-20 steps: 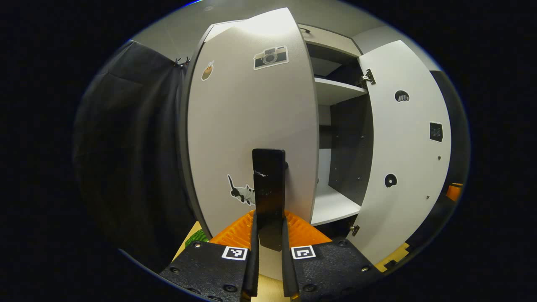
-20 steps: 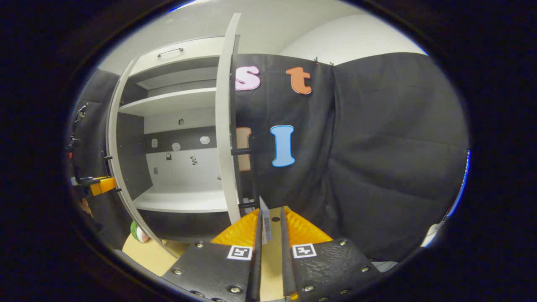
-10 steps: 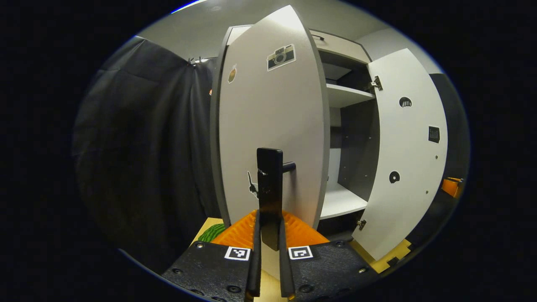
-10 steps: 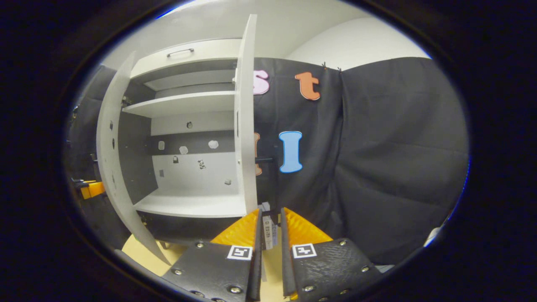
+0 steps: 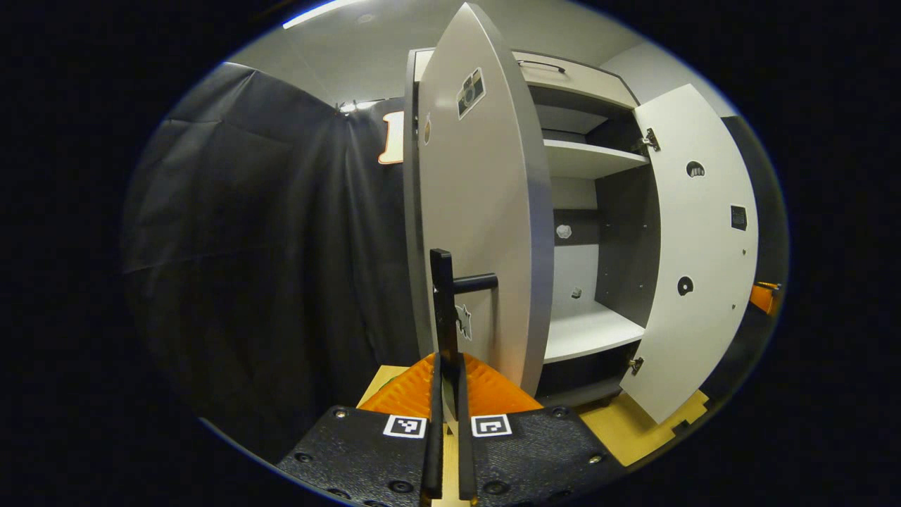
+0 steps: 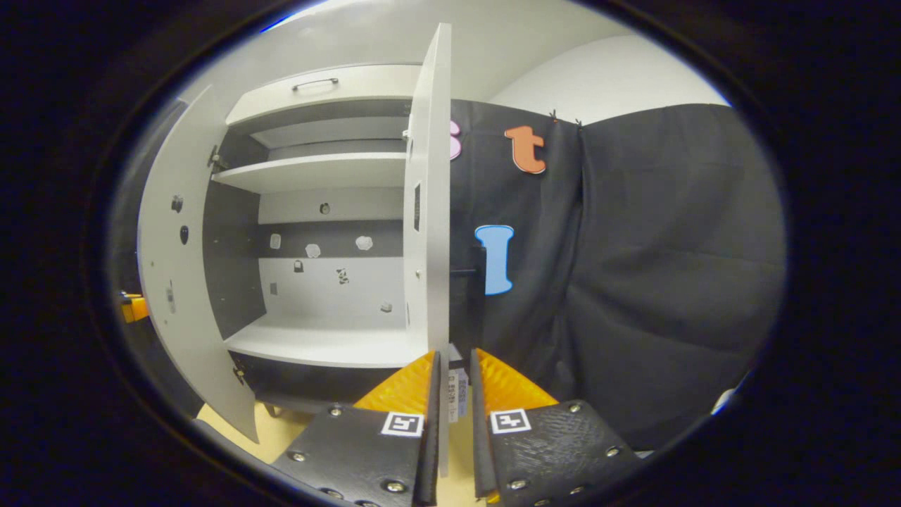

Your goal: Open the right door of the double-door shoe cabinet with the right hand, and open the left door with the left hand.

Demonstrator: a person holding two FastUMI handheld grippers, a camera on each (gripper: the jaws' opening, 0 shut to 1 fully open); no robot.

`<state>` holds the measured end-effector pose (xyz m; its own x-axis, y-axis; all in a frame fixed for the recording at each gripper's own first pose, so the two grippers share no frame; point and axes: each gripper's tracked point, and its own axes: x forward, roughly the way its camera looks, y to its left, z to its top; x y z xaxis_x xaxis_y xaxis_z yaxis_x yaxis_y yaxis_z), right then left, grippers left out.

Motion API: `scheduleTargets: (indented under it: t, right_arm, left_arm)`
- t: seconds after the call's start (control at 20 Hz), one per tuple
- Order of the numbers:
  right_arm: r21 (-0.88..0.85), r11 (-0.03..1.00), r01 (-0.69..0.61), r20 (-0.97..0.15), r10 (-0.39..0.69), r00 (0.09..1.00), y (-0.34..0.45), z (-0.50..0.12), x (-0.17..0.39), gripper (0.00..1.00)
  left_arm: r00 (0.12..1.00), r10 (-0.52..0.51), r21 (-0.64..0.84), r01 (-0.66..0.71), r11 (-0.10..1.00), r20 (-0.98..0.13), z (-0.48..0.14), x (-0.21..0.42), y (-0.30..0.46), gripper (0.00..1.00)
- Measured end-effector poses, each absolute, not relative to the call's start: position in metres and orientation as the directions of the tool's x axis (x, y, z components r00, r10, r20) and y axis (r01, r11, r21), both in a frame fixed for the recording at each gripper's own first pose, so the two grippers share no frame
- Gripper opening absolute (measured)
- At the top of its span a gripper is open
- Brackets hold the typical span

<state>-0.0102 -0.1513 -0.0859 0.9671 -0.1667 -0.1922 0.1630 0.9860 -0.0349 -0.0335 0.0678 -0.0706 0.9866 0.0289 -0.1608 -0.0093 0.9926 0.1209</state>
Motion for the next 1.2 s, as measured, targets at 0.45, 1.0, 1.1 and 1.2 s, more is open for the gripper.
scheduleTargets:
  t: [0.45,1.0,1.1,1.2]
  right_arm:
    - [-0.019,0.986,0.163,-0.192,-0.163,0.968,-0.150,-0.087,-0.011,0.21]
    - [-0.023,0.989,0.148,-0.206,-0.149,0.967,-0.149,-0.089,-0.009,0.21]
    - [-0.024,0.989,0.149,-0.207,-0.150,0.967,-0.150,-0.090,-0.008,0.21]
    - [-0.018,0.988,0.150,-0.207,-0.151,0.967,-0.149,-0.090,-0.008,0.21]
  left_arm:
    - [0.987,0.047,0.111,-0.030,0.993,-0.151,-0.071,-0.040,0.083,0.07]
    - [0.981,0.131,0.057,-0.124,0.991,-0.145,-0.067,-0.038,0.121,0.03]
    - [0.981,0.129,0.040,-0.124,0.991,-0.144,-0.069,-0.039,0.124,0.03]
    - [0.981,0.126,0.036,-0.123,0.992,-0.145,-0.070,-0.039,0.125,0.07]
